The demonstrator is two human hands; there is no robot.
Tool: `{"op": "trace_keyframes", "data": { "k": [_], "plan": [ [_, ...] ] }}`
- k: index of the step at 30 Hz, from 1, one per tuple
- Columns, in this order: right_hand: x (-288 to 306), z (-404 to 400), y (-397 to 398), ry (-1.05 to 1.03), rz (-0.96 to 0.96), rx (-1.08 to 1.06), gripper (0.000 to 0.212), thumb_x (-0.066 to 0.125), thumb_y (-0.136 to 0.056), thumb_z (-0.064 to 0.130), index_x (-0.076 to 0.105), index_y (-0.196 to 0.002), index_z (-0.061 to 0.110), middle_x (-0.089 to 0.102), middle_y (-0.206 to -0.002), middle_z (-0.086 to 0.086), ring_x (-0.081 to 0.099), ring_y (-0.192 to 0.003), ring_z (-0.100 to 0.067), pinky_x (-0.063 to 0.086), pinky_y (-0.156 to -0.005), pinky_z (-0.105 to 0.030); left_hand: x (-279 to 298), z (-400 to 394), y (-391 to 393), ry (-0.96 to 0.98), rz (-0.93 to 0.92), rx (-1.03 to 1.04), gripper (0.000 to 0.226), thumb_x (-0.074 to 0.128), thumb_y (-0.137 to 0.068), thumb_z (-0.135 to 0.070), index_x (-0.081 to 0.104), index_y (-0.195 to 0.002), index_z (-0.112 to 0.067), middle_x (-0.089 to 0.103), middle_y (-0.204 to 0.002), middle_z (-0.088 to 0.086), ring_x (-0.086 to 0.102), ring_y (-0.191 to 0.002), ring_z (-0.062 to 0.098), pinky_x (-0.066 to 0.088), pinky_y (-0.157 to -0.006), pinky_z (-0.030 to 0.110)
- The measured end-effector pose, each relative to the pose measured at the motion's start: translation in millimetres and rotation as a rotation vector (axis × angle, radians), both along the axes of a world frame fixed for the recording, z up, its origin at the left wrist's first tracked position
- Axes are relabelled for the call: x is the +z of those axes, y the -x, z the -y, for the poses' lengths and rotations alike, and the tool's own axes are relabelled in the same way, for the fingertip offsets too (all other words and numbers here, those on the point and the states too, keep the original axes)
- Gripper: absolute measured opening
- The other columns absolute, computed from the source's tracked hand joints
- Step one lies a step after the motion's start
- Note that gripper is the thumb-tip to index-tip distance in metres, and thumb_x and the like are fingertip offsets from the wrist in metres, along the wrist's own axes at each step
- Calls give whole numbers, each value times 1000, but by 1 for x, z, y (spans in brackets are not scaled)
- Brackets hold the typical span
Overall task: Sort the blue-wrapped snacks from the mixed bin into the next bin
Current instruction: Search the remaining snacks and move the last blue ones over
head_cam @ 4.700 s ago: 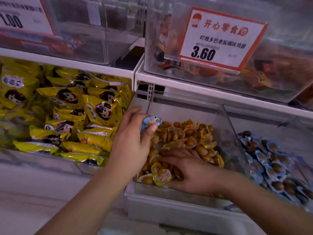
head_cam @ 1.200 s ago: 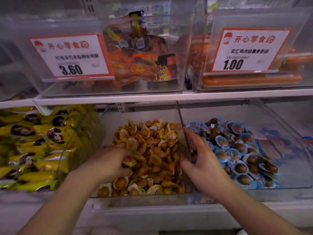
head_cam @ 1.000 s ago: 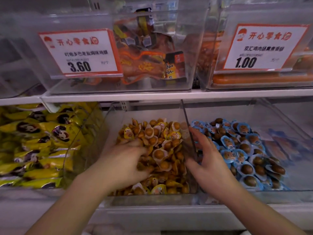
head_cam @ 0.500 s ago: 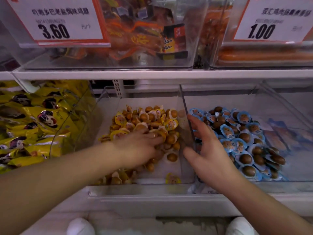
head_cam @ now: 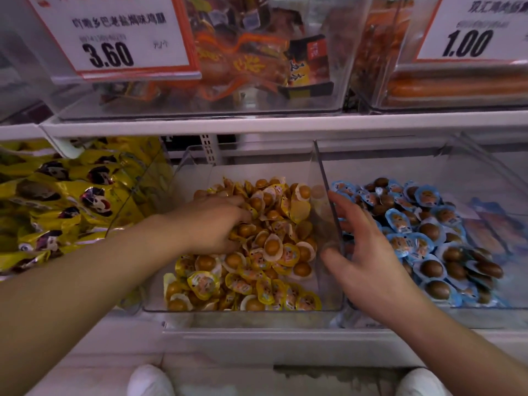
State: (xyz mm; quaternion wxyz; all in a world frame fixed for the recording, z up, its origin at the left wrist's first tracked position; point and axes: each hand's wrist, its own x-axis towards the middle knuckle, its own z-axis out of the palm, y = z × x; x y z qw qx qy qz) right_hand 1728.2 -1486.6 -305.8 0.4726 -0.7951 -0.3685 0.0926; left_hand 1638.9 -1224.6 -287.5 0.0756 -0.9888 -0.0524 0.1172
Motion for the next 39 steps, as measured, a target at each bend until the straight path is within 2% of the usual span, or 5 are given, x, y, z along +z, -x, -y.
{"op": "trace_keyframes", "data": {
  "k": [11, 14, 17, 23, 39],
  "plan": [
    [1, 2, 2, 51, 44, -7, 77, 62, -87, 24, 25, -149, 49, 40, -142, 16, 43, -117, 5, 38, -91, -17, 21, 53, 28, 516, -528, 65, 67, 45, -79, -80, 60, -126, -35, 54, -136, -13, 53, -122, 12, 45, -106, 37],
    [1, 1, 2, 46, 34, 4, 76, 61, -88, 25, 22, -148, 51, 37, -144, 17, 43, -118, 5, 41, -93, -19, 31, 36, 4, 713, -300, 182, 60, 47, -79, -83, 58, -127, -48, 64, -126, -18, 61, -115, 7, 48, -103, 34],
    [0, -1, 1, 62, 44, -1, 75, 58, -88, 29, 19, -147, 54, 36, -139, 21, 40, -105, 18, 38, -84, -6, 13, 31, -33, 554, 260, 221, 45, 55, -90, -62, 58, -130, -41, 59, -122, -12, 56, -120, 14, 44, -97, 30],
    [-1, -1, -2, 55, 48, -3, 78, 63, -87, 26, 22, -148, 51, 36, -131, 25, 31, -107, 35, 30, -81, 9, -47, 46, -46, 205, 13, 228, 96, 48, -72, -85, 3, -150, -52, -12, -164, -9, -9, -150, 31, 5, -117, 62],
    [-2, -2, -1, 31, 25, 0, 80, 58, -77, 32, 24, -146, 54, 37, -133, 26, 34, -109, 33, 35, -81, 6, 21, 39, 20, 609, 12, 156, 47, 45, -83, -70, 62, -117, -42, 61, -113, -18, 58, -105, 2, 49, -95, 31]
  ]
}}
